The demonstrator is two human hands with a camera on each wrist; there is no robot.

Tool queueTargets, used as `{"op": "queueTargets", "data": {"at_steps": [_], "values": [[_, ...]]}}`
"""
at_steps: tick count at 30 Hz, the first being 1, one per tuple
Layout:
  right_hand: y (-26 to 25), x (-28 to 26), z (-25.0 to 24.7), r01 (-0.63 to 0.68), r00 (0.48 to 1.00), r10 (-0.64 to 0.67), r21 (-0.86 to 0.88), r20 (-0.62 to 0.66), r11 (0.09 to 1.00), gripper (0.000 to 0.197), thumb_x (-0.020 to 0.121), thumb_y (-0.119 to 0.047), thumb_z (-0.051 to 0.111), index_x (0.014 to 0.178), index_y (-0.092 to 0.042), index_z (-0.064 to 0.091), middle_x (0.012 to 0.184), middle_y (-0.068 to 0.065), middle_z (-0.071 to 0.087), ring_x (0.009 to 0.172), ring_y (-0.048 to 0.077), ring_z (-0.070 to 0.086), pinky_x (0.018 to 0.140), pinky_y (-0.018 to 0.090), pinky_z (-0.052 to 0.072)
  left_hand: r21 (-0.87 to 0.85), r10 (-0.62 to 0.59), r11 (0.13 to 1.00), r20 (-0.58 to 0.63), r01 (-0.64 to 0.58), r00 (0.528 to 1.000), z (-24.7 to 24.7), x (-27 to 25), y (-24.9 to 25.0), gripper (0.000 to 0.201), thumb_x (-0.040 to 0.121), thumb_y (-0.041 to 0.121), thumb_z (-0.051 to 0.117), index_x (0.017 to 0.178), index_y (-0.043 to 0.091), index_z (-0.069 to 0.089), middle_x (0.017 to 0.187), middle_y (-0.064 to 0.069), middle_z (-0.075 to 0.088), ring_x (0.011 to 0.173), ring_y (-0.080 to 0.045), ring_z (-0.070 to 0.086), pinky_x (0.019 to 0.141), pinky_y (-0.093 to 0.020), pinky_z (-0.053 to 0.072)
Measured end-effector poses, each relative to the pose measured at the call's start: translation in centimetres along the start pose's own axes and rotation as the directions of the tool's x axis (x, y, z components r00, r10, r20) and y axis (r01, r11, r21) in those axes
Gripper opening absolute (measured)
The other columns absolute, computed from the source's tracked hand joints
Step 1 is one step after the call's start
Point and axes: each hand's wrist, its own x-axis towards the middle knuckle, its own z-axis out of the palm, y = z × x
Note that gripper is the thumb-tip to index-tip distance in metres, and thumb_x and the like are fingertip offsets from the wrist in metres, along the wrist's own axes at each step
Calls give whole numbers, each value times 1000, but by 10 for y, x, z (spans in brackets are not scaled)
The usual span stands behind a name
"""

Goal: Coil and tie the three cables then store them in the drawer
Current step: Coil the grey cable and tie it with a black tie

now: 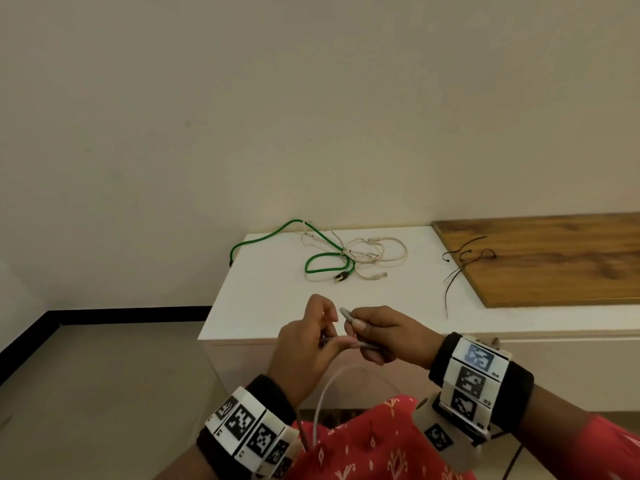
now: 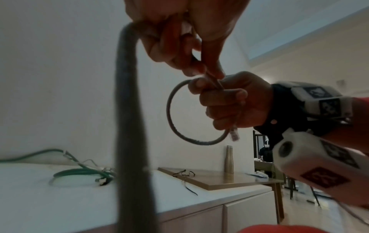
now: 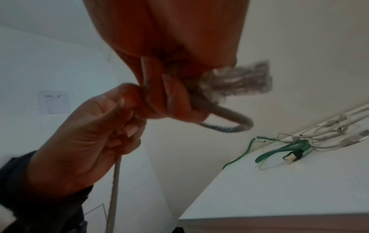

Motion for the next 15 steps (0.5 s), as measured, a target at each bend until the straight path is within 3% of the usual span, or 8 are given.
{"op": "queueTargets", "data": {"at_steps": [2, 5, 10, 13, 15], "values": [[0, -1, 4, -23, 1000, 23, 13, 0, 1000, 31, 99, -19, 30, 73, -16, 48, 33, -9, 46, 33, 2, 34, 39, 13, 29, 45, 16, 999, 25, -17, 1000, -2, 4, 4, 40, 68, 49, 69, 82, 37, 33, 56, 6, 56, 53, -10, 55, 54, -22, 45], [-5, -2, 6, -33, 999, 30, 109, 29, 994, 36, 99, -22, 27, 77, -14, 55, 34, -9, 43, 33, 2, 36, 37, 12, 29, 61, 23, 998, 72, -27, 997, -4, 10, 4, 42, 73, 32, 73, 83, 36, 32, 51, 12, 53, 51, -2, 55, 54, -12, 42], [-10, -5, 2, -109, 992, 93, 220, 80, 969, 39, 98, -28, 33, 74, -11, 60, 38, -12, 35, 33, 3, 26, 35, 14, 26, 96, -46, 995, 146, 32, 988, -7, 19, 3, 43, 67, 35, 76, 79, 35, 35, 44, 10, 47, 44, -8, 45, 49, -17, 36], [-11, -7, -8, -168, 986, 153, 305, 73, 937, 41, 98, -26, 35, 69, -12, 61, 38, -11, 30, 31, 2, 21, 33, 13, 20, -123, -107, 982, 250, 141, 962, -15, 19, -4, 20, 78, 16, 70, 79, 28, 53, 46, 10, 51, 44, -2, 44, 48, -13, 38], [-11, -7, -14, -205, 979, 193, 383, 71, 901, 42, 98, -25, 33, 68, -10, 59, 37, -10, 30, 30, 1, 20, 33, 12, 17, -252, -157, 942, 255, 223, 954, -22, 17, -9, 11, 83, 8, 62, 83, 19, 60, 51, 8, 54, 48, -4, 48, 45, -17, 44]]}}
